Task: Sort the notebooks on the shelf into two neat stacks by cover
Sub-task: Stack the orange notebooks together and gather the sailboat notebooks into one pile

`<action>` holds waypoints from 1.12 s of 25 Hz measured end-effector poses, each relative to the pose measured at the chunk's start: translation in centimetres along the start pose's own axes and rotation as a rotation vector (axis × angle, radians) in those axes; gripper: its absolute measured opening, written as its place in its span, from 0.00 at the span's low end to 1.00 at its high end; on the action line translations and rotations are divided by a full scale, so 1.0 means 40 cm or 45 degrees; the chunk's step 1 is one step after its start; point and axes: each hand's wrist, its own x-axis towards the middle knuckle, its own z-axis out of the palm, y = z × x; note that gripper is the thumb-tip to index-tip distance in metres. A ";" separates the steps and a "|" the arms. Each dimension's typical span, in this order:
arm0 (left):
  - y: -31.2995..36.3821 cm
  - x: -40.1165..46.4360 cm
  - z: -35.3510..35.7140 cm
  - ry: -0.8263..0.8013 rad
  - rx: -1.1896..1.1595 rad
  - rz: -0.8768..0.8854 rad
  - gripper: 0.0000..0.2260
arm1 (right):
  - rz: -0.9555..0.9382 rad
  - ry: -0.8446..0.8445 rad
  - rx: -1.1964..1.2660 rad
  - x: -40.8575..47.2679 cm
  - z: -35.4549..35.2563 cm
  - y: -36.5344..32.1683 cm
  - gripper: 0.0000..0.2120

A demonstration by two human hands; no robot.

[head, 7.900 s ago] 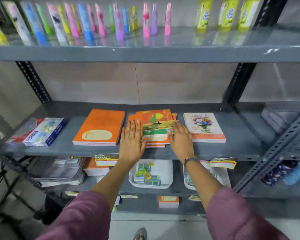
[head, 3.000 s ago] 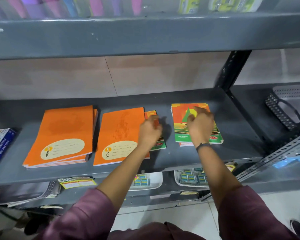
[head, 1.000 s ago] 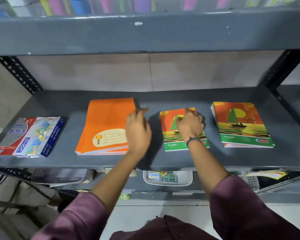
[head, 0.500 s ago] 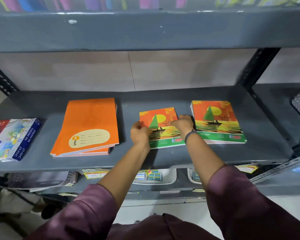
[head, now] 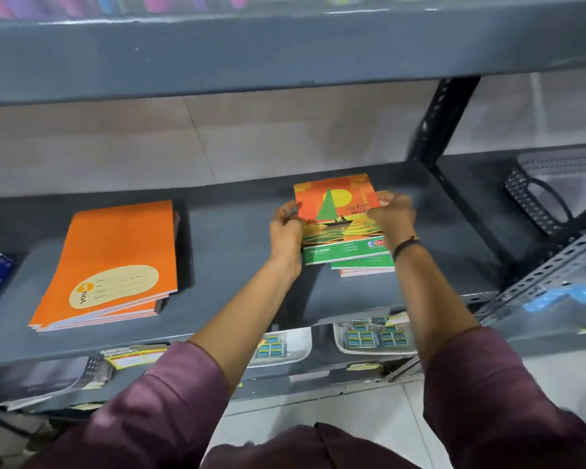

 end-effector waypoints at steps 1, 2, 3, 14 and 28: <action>-0.010 -0.009 0.032 -0.073 0.039 -0.027 0.16 | 0.039 0.020 -0.031 0.018 -0.032 0.021 0.15; -0.020 -0.016 0.057 -0.132 0.089 -0.052 0.19 | 0.074 0.035 -0.061 0.036 -0.057 0.044 0.15; -0.029 -0.018 0.072 -0.172 0.149 -0.067 0.21 | 0.100 0.031 -0.069 0.051 -0.071 0.066 0.15; -0.088 -0.010 0.018 -0.474 0.975 -0.062 0.26 | 0.036 -0.721 -0.276 0.011 -0.230 0.106 0.26; -0.126 -0.037 0.077 -0.292 1.614 0.186 0.33 | -0.264 -0.707 -0.681 0.009 -0.220 0.155 0.28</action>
